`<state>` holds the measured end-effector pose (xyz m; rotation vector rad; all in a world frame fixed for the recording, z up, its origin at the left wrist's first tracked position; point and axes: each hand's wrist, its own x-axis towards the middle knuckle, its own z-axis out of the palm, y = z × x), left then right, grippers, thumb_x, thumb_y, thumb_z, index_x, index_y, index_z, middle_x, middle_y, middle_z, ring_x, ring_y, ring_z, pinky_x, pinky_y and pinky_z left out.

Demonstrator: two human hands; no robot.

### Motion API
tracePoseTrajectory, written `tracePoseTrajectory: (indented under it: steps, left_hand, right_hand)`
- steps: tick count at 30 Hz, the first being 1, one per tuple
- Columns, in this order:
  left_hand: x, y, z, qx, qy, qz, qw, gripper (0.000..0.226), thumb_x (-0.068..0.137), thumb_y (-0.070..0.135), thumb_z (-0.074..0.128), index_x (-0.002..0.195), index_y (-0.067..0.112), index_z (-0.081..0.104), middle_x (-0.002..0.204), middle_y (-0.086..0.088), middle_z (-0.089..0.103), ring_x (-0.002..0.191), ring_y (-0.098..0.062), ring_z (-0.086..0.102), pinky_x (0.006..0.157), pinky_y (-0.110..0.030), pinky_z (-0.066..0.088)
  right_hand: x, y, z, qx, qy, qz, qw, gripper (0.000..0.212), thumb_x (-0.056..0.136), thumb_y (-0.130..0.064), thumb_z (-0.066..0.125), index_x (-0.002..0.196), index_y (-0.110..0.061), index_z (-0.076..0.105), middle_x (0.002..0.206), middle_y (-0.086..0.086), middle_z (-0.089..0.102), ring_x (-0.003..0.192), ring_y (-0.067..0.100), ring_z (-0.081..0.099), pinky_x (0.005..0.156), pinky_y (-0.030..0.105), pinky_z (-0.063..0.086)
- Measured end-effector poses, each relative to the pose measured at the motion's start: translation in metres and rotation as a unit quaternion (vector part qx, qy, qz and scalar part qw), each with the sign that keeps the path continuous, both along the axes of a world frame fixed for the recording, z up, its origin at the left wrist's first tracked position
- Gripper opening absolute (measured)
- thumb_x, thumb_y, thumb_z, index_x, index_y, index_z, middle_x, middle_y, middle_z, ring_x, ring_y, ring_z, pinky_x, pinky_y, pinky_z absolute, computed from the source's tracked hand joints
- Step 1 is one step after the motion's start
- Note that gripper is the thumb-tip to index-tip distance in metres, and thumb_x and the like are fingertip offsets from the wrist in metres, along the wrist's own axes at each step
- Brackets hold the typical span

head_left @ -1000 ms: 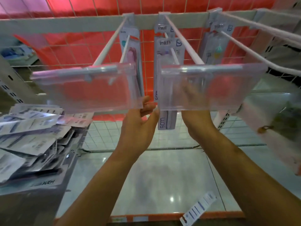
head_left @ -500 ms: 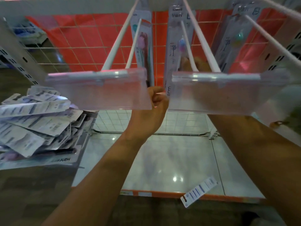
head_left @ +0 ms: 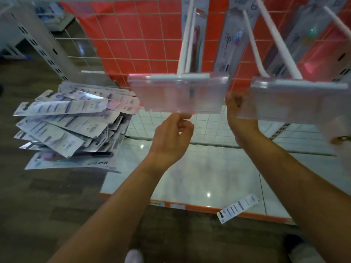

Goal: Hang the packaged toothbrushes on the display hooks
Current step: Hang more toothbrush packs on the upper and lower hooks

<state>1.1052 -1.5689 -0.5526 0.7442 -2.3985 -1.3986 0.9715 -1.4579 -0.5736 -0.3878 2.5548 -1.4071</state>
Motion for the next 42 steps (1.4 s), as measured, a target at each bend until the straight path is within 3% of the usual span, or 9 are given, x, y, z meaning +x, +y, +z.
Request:
tracePoseTrajectory:
  steps: [6,9,14,19,24,29,32,36,42]
  left_hand:
    - [0.019,-0.028,0.013,-0.047,-0.056,-0.010,0.997,0.029,0.097,0.024,0.055,0.125,0.018,0.058,0.100,0.016,0.057,0.097,-0.002,0.054,0.086,-0.014,0.041]
    - [0.030,-0.046,0.016,-0.081,-0.071,-0.024,0.994,0.031,0.097,0.025,0.055,0.127,0.018,0.056,0.110,0.011,0.059,0.101,-0.004,0.054,0.090,-0.018,0.042]
    - [0.048,-0.077,0.022,-0.113,-0.085,-0.040,0.989,0.036,0.096,0.022,0.057,0.132,0.017,0.054,0.127,0.000,0.061,0.117,-0.014,0.055,0.101,-0.035,0.047]
    - [0.074,-0.116,0.027,-0.199,-0.150,-0.020,0.968,0.040,0.097,0.025,0.057,0.136,0.021,0.050,0.140,0.001,0.051,0.129,-0.018,0.045,0.108,-0.033,0.037]
    - [0.112,-0.158,0.027,-0.235,-0.140,0.042,0.961,0.035,0.095,0.021,0.058,0.130,0.020,0.055,0.137,-0.001,0.049,0.127,-0.021,0.042,0.100,-0.030,0.036]
    - [0.146,-0.200,0.017,-0.202,-0.175,0.197,0.943,0.038,0.094,0.022,0.060,0.130,0.016,0.052,0.135,-0.008,0.044,0.127,-0.024,0.038,0.099,-0.031,0.035]
    - [0.164,-0.217,0.006,-0.227,-0.167,0.200,0.938,0.035,0.093,0.011,0.054,0.128,0.012,0.054,0.133,-0.010,0.046,0.125,-0.025,0.040,0.098,-0.033,0.038]
    - [0.175,-0.236,-0.002,-0.183,-0.177,0.243,0.936,0.036,0.095,0.012,0.050,0.130,0.011,0.052,0.131,-0.011,0.047,0.120,-0.023,0.043,0.086,-0.022,0.029]
    - [0.182,-0.260,-0.012,-0.328,-0.167,0.034,0.929,0.041,0.081,0.005,0.061,0.121,0.014,0.063,0.127,-0.007,0.059,0.121,-0.029,0.047,0.090,-0.040,0.042]
  right_hand:
    - [0.050,-0.029,-0.010,0.008,-0.003,0.009,1.000,0.037,0.099,-0.038,0.043,0.112,-0.008,0.060,0.105,0.002,0.060,0.096,0.015,0.054,0.069,0.011,0.035]
    - [0.075,-0.051,0.000,0.014,0.026,0.040,0.999,0.033,0.100,-0.033,0.046,0.123,-0.012,0.055,0.115,-0.002,0.058,0.100,0.006,0.049,0.083,0.018,0.035]
    - [0.100,-0.092,0.009,0.027,0.079,0.074,0.994,0.030,0.099,-0.028,0.050,0.120,-0.007,0.056,0.120,0.009,0.061,0.111,0.021,0.056,0.097,0.033,0.045]
    - [0.124,-0.141,0.017,0.042,0.070,0.116,0.990,0.031,0.097,-0.028,0.053,0.124,-0.011,0.054,0.127,0.003,0.059,0.117,0.018,0.053,0.096,0.027,0.040]
    - [0.147,-0.189,0.019,0.068,0.107,0.182,0.975,0.031,0.092,-0.020,0.059,0.122,-0.012,0.056,0.124,0.004,0.058,0.116,0.024,0.049,0.092,0.027,0.036]
    - [0.157,-0.230,0.025,0.141,0.161,0.245,0.946,0.043,0.090,-0.023,0.061,0.130,-0.013,0.050,0.132,0.005,0.052,0.123,0.025,0.043,0.099,0.037,0.037]
    - [0.157,-0.252,0.027,0.172,0.176,0.276,0.929,0.051,0.090,-0.024,0.060,0.138,-0.015,0.043,0.143,0.004,0.044,0.133,0.024,0.036,0.107,0.039,0.032]
    - [0.155,-0.278,0.027,0.210,0.185,0.292,0.914,0.057,0.089,-0.027,0.061,0.141,-0.017,0.038,0.147,0.003,0.039,0.135,0.023,0.033,0.109,0.039,0.029]
    - [0.159,-0.314,0.024,0.262,0.199,0.329,0.885,0.072,0.088,-0.029,0.060,0.149,-0.018,0.024,0.153,0.004,0.030,0.143,0.023,0.023,0.116,0.045,0.018]
